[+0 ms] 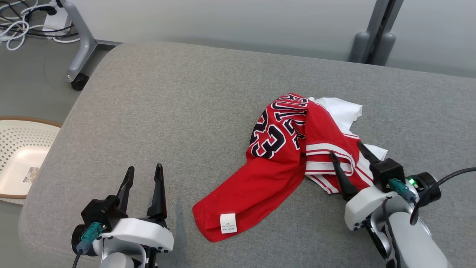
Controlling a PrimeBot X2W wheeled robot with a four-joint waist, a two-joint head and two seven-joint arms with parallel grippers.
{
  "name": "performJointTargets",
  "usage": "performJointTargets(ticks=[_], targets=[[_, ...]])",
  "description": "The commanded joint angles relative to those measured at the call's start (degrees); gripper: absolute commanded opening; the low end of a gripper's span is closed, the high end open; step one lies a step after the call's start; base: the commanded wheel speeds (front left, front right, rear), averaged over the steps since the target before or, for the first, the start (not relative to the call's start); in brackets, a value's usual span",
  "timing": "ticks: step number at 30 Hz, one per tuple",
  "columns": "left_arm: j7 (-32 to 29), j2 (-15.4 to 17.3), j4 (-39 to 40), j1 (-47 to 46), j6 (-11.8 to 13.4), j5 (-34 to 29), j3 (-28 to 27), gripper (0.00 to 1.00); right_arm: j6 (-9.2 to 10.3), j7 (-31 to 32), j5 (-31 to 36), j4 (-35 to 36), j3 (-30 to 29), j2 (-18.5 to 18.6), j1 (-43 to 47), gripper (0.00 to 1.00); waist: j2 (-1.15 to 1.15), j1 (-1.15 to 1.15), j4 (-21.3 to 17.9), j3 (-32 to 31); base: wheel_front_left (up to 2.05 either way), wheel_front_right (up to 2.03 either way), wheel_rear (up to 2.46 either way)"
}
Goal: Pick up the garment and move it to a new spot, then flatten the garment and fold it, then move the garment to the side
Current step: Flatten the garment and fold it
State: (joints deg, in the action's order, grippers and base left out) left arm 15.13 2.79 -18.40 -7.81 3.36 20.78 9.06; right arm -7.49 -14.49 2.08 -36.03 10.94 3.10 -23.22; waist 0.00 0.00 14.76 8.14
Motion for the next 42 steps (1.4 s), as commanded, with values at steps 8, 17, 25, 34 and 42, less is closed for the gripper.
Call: performJointTargets(ticks=[8, 17, 25, 34, 42], targets=[[0.00, 0.22, 0.07, -0.23, 0.28, 0.23, -0.01, 1.00, -0.01, 2.17, 1.33, -5.83, -6.94, -0.04, 1.12, 1.00, 0.00, 0.00, 2.05, 0.64, 0.00, 0.00, 0.00], [0.00, 0.23, 0.32, -1.02, 0.49, 0.11, -0.07, 1.00, 0.00, 1.27, -0.79, -10.11, -6.91, -0.05, -3.16, 0.00, 0.00, 0.00, 1.07, 1.49, 0.00, 0.00, 0.00], [0.00, 0.23, 0.51, -1.44, 0.61, 0.49, 0.43, 1.00, -0.01, 2.32, -0.49, -9.58, -6.25, 5.49, -11.04, 0.00, 0.00, 0.00, 0.78, 2.58, 0.00, 0.00, 0.00], [0.00, 0.25, 0.88, -3.48, 0.16, 1.62, 2.32, 1.00, 0.00, 6.95, -0.08, -12.39, -2.00, 17.83, -23.88, 0.00, 0.00, 0.00, 2.68, 6.08, 0.00, 0.00, 0.00], [0.00, 0.22, 1.53, -5.50, -0.04, 1.54, 3.14, 1.00, 0.00, 9.26, -0.43, -17.56, 1.68, 25.32, -34.44, 0.00, 0.00, 0.00, 3.68, 10.44, 0.00, 0.00, 0.00]])
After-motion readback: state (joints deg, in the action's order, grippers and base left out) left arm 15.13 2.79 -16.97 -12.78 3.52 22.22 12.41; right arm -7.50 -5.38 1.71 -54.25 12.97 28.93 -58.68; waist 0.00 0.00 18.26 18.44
